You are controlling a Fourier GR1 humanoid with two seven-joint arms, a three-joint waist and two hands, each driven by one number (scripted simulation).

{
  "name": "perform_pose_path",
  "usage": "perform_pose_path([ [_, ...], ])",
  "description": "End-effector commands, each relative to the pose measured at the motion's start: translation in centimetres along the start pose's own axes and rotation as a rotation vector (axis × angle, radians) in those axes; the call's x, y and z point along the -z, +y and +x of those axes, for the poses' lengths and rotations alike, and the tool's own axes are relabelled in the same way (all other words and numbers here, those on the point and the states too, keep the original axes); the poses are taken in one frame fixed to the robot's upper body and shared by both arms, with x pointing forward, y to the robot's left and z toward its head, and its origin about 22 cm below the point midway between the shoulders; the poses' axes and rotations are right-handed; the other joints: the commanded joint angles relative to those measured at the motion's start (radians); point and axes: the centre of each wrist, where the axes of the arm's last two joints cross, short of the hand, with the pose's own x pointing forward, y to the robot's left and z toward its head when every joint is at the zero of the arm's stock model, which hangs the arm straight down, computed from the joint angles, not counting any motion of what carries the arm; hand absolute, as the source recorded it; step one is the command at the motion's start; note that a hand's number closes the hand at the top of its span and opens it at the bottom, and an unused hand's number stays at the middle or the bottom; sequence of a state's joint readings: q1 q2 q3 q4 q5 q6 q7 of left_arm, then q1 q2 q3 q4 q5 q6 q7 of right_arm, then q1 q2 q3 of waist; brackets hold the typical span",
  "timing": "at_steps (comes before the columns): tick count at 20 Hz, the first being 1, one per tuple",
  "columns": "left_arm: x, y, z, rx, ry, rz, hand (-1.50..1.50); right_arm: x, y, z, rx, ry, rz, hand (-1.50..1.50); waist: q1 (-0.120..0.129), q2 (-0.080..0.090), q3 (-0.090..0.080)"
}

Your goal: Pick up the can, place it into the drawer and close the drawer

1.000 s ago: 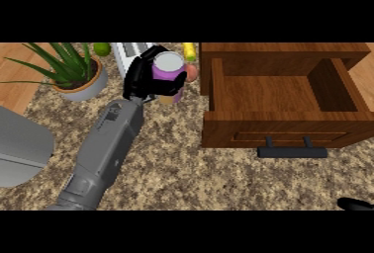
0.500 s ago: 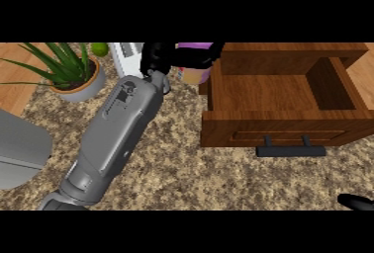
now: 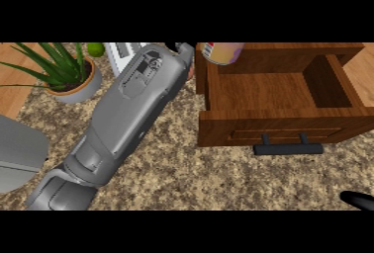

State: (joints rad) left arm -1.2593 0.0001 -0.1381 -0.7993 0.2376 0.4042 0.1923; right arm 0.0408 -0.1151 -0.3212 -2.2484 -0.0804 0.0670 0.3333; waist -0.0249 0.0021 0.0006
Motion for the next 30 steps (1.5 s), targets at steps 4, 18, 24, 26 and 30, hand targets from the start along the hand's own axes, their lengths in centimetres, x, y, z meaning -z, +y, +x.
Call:
perform_pose_path([
  [4, 1.2, -2.9, 3.4, 0.042, 0.027, -0.019, 1.50, 0.2, 0.6, -0.1, 0.002, -0.006, 0.019, -1.50, -0.014, 0.004, 0.000],
  [18, 2.9, -3.7, 3.6, 0.102, 0.041, 0.095, 1.50, 1.8, 0.7, 0.7, 0.005, -0.033, 0.049, -1.50, -0.055, 0.020, 0.002],
  [24, 2.8, -4.2, 3.7, 0.147, 0.018, 0.199, -1.50, 1.6, 1.6, 1.6, 0.006, -0.030, 0.075, -1.50, -0.082, 0.021, 0.003],
  [26, 2.8, -3.5, 1.7, 0.141, 0.037, 0.185, -1.50, 1.7, 1.0, 1.1, -0.003, -0.029, 0.086, -1.50, -0.080, 0.021, 0.003],
  [30, 2.8, -3.7, 2.2, 0.132, -0.001, 0.203, -1.50, 3.2, 1.9, 1.7, -0.119, -0.091, 0.106, -1.50, -0.079, 0.030, 0.003],
])
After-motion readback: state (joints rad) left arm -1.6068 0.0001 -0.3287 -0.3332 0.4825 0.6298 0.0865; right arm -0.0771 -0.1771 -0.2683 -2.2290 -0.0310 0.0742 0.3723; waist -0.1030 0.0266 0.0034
